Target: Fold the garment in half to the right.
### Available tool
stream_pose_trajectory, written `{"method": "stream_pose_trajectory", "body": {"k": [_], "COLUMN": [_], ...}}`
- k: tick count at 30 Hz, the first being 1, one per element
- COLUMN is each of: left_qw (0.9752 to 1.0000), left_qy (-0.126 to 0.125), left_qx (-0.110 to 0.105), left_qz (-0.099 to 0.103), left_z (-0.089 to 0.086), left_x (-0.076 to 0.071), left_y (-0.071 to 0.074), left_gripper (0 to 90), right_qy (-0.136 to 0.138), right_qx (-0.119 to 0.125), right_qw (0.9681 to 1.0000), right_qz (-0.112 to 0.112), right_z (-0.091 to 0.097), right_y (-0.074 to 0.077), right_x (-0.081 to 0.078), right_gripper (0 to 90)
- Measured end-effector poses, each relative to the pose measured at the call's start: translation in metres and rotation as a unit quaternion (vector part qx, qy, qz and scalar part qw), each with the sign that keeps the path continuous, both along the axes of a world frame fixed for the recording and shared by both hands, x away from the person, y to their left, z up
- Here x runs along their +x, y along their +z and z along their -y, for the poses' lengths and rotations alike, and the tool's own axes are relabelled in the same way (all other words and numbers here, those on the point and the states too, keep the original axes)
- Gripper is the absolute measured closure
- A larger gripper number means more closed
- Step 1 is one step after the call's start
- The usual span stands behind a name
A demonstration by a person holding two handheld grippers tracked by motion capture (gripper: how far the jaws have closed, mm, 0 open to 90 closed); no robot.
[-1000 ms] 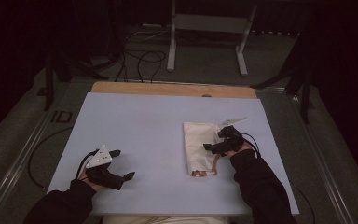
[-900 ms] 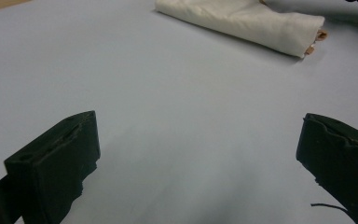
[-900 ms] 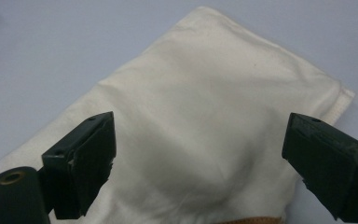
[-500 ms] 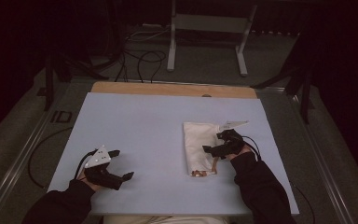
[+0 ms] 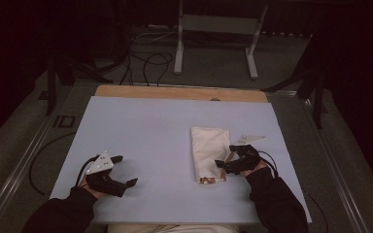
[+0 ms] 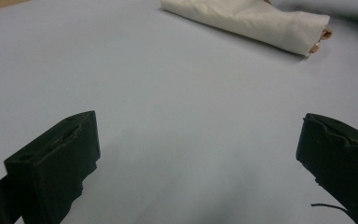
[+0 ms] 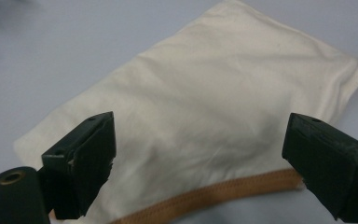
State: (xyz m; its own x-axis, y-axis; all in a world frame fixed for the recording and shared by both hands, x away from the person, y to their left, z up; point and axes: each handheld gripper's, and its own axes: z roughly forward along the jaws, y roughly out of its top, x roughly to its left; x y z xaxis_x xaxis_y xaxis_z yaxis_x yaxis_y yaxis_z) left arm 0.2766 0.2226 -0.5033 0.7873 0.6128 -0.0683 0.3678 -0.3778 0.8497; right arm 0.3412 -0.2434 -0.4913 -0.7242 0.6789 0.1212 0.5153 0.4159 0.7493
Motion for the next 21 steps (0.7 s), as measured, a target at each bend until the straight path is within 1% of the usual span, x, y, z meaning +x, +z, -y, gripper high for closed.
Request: {"method": "stream_pose_trajectory", "body": {"k": [3,4,5,7,8,9,10,11,12,13,14,16,17,18,21], "left_qw": [1.0000,1.0000,1.0000,1.0000,1.0000,1.0000,1.0000,1.0000,1.0000,1.0000,1.0000,1.0000,1.0000,1.0000,1.0000], "left_qy": [-0.001,-0.001,-0.001,0.000,0.001,0.001,0.001,0.002,0.002,0.002,0.003,0.003,0.003,0.003,0.003], "left_qx": [0.001,0.001,0.001,-0.001,-0.001,-0.001,-0.001,-0.001,-0.001,-0.002,-0.002,-0.002,-0.002,-0.002,0.001], "left_qz": [0.000,0.000,0.001,0.001,0.001,0.001,0.001,0.001,0.001,0.001,0.001,0.002,0.002,0.002,0.003], "left_z": [0.000,0.000,-0.001,-0.001,-0.002,-0.002,-0.002,-0.003,-0.003,-0.003,-0.003,-0.003,-0.003,-0.003,-0.003], "left_x": [0.000,0.000,0.000,-0.001,-0.001,-0.001,-0.001,-0.001,-0.001,-0.001,-0.001,-0.001,-0.001,-0.001,-0.001], "left_y": [0.000,0.000,0.000,0.000,0.000,0.000,0.000,0.000,0.000,0.000,0.000,0.000,0.000,0.000,0.000], "left_gripper": [0.3,0.3,0.3,0.3,0.3,0.3,0.3,0.3,0.3,0.3,0.3,0.3,0.3,0.3,0.3], "right_qy": [-0.003,-0.003,-0.004,-0.002,-0.001,-0.001,-0.001,-0.002,-0.002,-0.004,-0.008,-0.012,-0.019,-0.019,-0.025], "right_qx": [-0.002,-0.002,0.005,0.003,0.002,0.003,0.003,0.007,0.007,0.006,0.006,0.007,-0.001,-0.001,-0.011], "right_qw": [1.0000,1.0000,0.9999,0.9999,0.9999,0.9999,0.9999,0.9998,0.9998,0.9998,0.9996,0.9996,0.9992,0.9992,0.9988], "right_qz": [0.008,0.008,0.008,0.011,0.013,0.016,0.016,0.018,0.018,0.019,0.026,0.025,0.035,0.035,0.041], "right_z": [0.005,0.005,0.007,0.008,0.009,0.011,0.011,0.014,0.014,0.015,0.018,0.019,0.022,0.022,0.027], "right_y": [-0.001,-0.001,-0.001,-0.001,-0.002,-0.003,-0.003,-0.004,-0.004,-0.005,-0.005,-0.006,-0.008,-0.008,-0.012], "right_x": [-0.008,-0.008,-0.012,-0.014,-0.018,-0.021,-0.021,-0.026,-0.026,-0.027,-0.032,-0.033,-0.036,-0.036,-0.041], "right_gripper": [9.5,9.5,9.5,9.5,9.5,9.5,9.5,9.5,9.5,9.5,9.5,9.5,9.5,9.5,9.5]}}
